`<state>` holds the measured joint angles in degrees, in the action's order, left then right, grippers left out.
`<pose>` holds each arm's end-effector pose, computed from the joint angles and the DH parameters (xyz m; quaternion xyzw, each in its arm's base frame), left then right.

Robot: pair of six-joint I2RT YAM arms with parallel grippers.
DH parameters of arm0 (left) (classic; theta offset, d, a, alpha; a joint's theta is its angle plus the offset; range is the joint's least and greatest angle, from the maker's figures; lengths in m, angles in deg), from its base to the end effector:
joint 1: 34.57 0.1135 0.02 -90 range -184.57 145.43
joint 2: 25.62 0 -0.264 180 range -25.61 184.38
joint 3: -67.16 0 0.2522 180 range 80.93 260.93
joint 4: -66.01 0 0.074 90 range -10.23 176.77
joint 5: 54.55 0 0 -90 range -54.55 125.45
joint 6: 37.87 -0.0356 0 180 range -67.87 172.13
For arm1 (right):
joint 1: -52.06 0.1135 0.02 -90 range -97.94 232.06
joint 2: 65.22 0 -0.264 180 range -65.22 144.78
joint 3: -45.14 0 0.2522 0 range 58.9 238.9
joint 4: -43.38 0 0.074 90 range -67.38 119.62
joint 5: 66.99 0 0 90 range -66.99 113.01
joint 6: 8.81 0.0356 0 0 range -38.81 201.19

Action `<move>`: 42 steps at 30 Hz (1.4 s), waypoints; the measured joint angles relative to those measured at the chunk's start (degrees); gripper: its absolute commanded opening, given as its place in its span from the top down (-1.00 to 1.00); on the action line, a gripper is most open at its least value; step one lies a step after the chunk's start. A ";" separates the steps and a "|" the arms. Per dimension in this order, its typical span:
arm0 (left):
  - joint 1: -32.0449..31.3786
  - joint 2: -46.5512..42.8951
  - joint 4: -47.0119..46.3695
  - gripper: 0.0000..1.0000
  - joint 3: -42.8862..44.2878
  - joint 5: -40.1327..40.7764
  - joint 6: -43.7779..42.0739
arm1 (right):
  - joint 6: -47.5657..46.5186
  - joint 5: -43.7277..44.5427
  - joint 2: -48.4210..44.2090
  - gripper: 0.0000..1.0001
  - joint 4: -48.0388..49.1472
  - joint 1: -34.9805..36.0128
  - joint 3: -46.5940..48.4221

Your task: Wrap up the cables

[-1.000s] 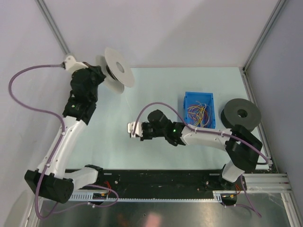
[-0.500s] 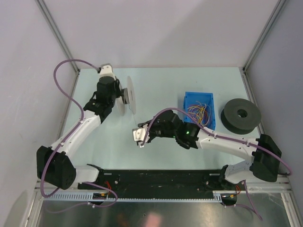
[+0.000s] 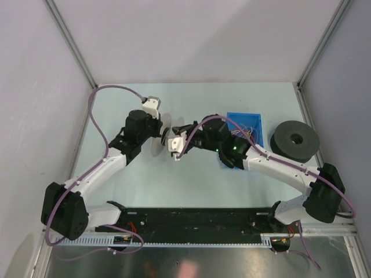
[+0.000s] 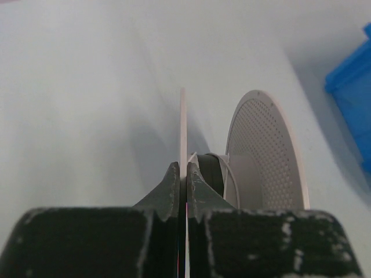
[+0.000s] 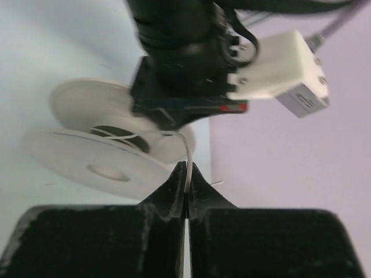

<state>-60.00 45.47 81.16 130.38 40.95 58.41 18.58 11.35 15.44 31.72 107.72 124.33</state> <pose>0.2588 -0.1193 0.2859 0.1125 0.8258 -0.1121 0.5411 0.1832 0.2809 0.3428 -0.7013 0.3456 0.0419 0.6221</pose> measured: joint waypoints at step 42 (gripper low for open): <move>4.24 -19.47 1.14 1.00 -8.74 -43.82 -28.28 | 8.28 -13.27 5.16 1.00 -6.01 -23.23 5.77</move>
<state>-55.76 26.00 82.30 121.63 -2.87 30.13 26.87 -1.92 20.60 25.71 84.49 130.10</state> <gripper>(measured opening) 0.036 0.017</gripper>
